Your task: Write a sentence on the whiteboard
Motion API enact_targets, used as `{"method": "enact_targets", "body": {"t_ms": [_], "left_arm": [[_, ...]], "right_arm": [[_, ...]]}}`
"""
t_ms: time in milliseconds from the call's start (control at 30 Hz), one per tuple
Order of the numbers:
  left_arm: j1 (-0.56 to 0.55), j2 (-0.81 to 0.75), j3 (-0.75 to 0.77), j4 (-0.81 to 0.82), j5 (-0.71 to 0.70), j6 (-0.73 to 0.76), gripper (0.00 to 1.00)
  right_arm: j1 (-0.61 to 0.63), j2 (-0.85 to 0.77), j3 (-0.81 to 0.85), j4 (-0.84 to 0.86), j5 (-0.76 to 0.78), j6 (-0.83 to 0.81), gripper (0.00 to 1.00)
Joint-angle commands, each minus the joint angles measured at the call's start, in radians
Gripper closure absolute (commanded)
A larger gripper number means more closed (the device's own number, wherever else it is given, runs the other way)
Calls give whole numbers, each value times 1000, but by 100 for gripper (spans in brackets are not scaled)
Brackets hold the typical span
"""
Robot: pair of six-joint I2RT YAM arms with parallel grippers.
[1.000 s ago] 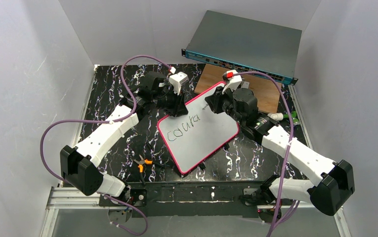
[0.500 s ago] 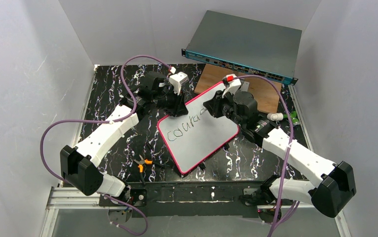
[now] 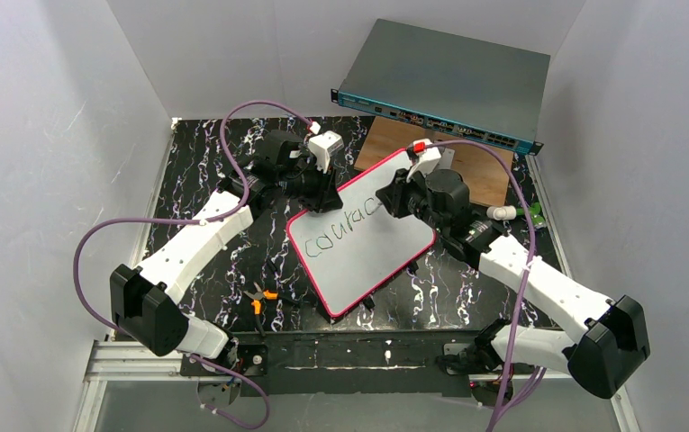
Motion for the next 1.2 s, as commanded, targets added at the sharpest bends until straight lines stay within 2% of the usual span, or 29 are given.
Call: {"method": "enact_targets", "body": {"t_ms": [0,400,1167], "left_arm": [[2,-24,46,17,-8,38,100],[1,-32,33,25,-5,33,100],[2,-41,24,29,-16,37,100]], "right_arm": [[-30,14,71,15,36,-46,99],[-47,48,138,29,-1,-30,99],[-47,-35,-38,-3,-6,18,99]]}}
